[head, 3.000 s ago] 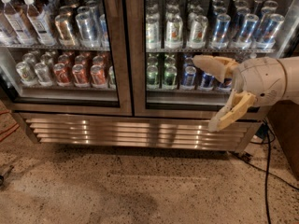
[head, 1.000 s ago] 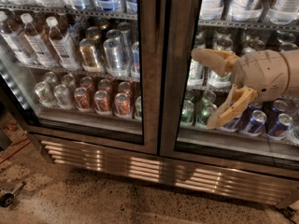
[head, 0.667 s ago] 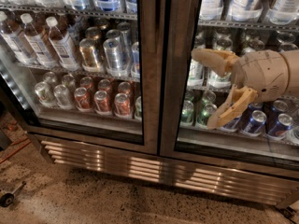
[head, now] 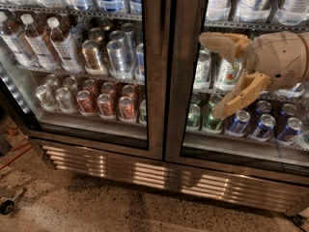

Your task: Open right fridge door

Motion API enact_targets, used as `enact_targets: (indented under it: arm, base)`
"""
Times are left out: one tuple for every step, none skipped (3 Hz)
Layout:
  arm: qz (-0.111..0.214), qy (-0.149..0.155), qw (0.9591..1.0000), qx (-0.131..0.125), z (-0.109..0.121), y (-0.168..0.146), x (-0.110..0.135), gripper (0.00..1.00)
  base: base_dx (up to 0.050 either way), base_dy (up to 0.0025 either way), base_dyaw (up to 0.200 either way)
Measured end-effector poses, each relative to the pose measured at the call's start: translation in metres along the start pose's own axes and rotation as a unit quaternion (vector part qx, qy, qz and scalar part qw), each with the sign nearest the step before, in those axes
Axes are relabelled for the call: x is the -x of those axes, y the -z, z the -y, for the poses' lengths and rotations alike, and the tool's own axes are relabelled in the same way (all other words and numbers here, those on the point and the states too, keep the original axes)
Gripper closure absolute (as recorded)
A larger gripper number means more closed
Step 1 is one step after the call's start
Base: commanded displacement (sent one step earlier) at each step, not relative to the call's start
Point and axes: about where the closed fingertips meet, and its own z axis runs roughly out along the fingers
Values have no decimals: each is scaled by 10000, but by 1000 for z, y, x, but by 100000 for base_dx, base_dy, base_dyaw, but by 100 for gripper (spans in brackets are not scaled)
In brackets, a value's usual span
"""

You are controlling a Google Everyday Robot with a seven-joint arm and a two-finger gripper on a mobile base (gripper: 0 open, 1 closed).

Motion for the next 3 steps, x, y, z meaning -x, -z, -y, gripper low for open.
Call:
enact_targets:
  arm:
    - [392, 73, 9988, -266, 1, 2, 3, 0]
    - [392, 73, 9988, -266, 1, 2, 3, 0]
    - [400, 2, 9986, -346, 15, 4, 7, 0]
  base:
    - [0, 0, 0]
    - [0, 0, 0]
    - [0, 0, 0]
